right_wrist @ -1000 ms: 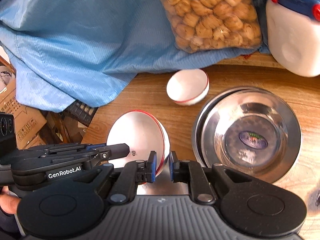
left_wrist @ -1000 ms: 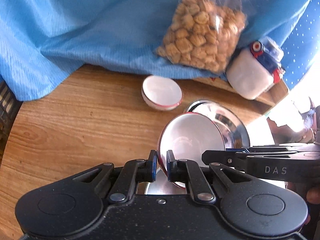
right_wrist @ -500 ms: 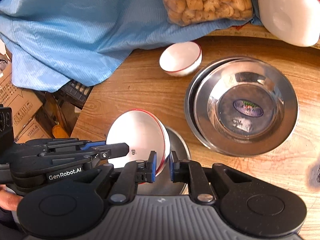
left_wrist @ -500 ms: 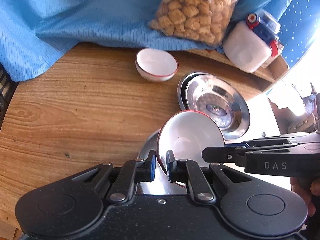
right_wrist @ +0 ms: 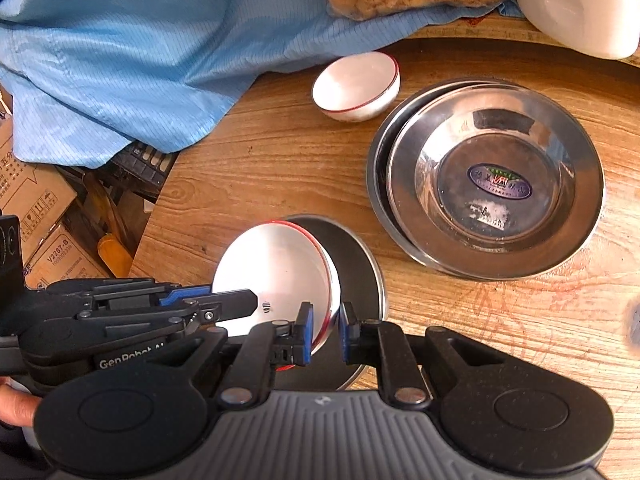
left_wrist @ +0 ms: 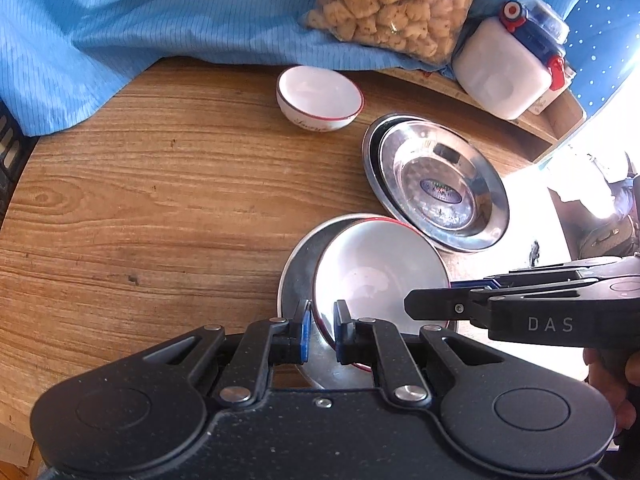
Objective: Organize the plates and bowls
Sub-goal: 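Lift the white bowl with both grippers and lower it into the steel bowl, then open both grippers and release the white bowl, then move both grippers to the rim of the second red-rimmed white bowl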
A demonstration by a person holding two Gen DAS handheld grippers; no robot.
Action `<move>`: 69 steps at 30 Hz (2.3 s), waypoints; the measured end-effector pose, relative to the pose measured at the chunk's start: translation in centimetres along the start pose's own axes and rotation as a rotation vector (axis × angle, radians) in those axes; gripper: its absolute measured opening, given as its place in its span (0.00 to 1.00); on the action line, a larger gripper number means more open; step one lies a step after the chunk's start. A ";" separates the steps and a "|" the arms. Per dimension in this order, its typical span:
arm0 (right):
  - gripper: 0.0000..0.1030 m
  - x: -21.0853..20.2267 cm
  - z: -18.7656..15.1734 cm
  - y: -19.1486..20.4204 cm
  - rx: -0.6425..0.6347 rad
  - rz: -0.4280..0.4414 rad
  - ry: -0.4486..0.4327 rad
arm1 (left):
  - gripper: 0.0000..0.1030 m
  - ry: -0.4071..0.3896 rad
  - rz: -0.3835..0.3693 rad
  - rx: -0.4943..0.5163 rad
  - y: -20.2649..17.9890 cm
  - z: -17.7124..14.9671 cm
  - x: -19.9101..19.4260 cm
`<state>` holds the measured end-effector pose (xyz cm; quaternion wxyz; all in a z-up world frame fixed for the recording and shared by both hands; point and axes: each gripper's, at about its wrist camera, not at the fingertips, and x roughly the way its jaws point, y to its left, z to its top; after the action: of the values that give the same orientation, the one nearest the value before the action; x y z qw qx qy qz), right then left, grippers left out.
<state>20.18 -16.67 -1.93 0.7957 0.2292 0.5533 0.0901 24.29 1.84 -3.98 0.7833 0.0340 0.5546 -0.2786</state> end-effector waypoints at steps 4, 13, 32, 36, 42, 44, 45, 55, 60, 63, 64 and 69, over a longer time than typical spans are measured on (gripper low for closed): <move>0.17 0.3 -0.1 -0.1 0.008 -0.016 0.013 | 0.11 0.014 0.007 0.011 -0.2 0.0 0.5; 0.17 0.4 -0.1 -0.1 0.003 -0.027 0.029 | 0.11 0.030 0.014 0.002 0.0 0.0 1.0; 0.25 1.1 0.2 0.3 -0.034 -0.040 0.046 | 0.18 0.034 0.013 -0.017 0.0 0.3 1.3; 0.28 0.7 0.2 0.5 -0.052 -0.044 0.036 | 0.20 0.034 0.001 -0.037 0.1 0.3 1.0; 0.28 -0.2 0.2 0.4 -0.051 -0.034 0.008 | 0.21 0.003 0.001 -0.045 0.0 0.6 -0.1; 0.28 -0.6 0.2 0.5 -0.050 -0.038 -0.008 | 0.25 -0.008 0.002 -0.046 0.0 0.7 -0.6; 0.28 -1.0 0.2 0.5 -0.053 -0.041 -0.017 | 0.29 -0.015 0.003 -0.048 0.0 0.8 -0.8; 0.87 -2.9 0.7 -0.5 0.030 -0.099 -0.134 | 0.87 -0.165 0.006 -0.140 1.5 2.3 -3.9; 1.00 -3.1 1.0 -1.7 0.094 -0.120 -0.171 | 0.99 -0.155 0.054 -0.183 2.8 2.9 -3.4; 1.00 -3.1 1.1 -1.8 0.095 -0.134 -0.190 | 0.99 -0.149 0.076 -0.200 3.6 3.2 -2.9; 1.00 -3.1 1.1 -1.8 0.093 -0.137 -0.192 | 0.99 -0.153 0.089 -0.203 3.7 3.3 -2.8; 1.00 -2.4 1.4 -1.8 0.084 -0.143 -0.182 | 0.99 -0.144 0.126 -0.204 4.4 4.0 -2.0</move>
<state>20.40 -19.56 -0.38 0.8368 0.2295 0.4969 -0.0112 29.34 4.95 -1.77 0.8364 -0.0310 0.5192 -0.1727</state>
